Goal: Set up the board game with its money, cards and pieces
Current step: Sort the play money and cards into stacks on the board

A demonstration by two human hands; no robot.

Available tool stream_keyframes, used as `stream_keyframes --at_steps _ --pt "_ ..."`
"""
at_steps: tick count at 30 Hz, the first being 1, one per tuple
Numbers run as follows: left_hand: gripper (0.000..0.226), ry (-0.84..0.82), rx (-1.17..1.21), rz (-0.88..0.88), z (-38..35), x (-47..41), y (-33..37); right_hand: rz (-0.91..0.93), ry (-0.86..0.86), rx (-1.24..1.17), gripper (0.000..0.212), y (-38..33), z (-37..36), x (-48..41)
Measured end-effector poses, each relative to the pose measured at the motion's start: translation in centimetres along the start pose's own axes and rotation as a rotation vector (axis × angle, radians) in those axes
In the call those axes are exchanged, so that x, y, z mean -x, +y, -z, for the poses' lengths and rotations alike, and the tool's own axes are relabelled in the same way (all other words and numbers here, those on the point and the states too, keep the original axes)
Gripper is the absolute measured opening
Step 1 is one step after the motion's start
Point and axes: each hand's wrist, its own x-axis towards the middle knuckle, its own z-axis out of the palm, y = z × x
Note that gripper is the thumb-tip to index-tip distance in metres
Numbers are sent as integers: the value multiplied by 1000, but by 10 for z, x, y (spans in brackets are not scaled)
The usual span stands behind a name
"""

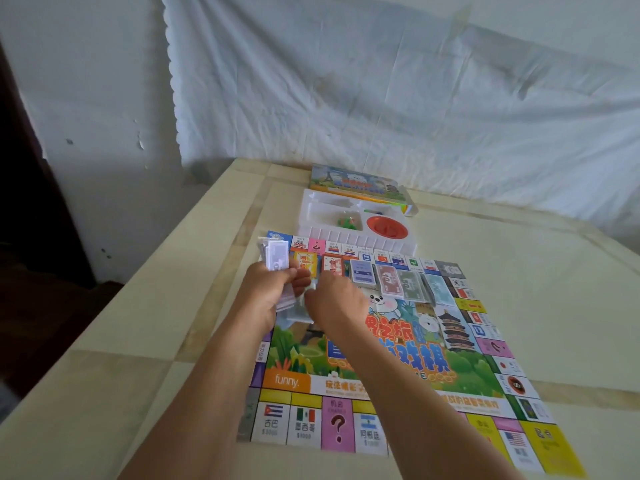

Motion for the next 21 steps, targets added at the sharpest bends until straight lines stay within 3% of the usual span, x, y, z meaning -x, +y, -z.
stream_keyframes --at_steps 3,5,7,13,16,21 --pt "18 -240 326 170 -5 12 6 68 103 -474 15 25 10 2" --pt "12 -338 376 251 -12 21 3 85 100 -850 14 42 17 8" --pt "11 -410 353 308 -22 29 -4 114 40 -1054 6 57 23 15" --pt "44 -592 229 427 -39 40 -23 51 -193 -1114 24 91 25 23" --pt "35 -660 247 405 -41 42 -27 -5 -201 -1235 22 105 20 21" --pt "35 -567 127 288 -44 41 -34 13 -229 -1341 22 120 19 17"
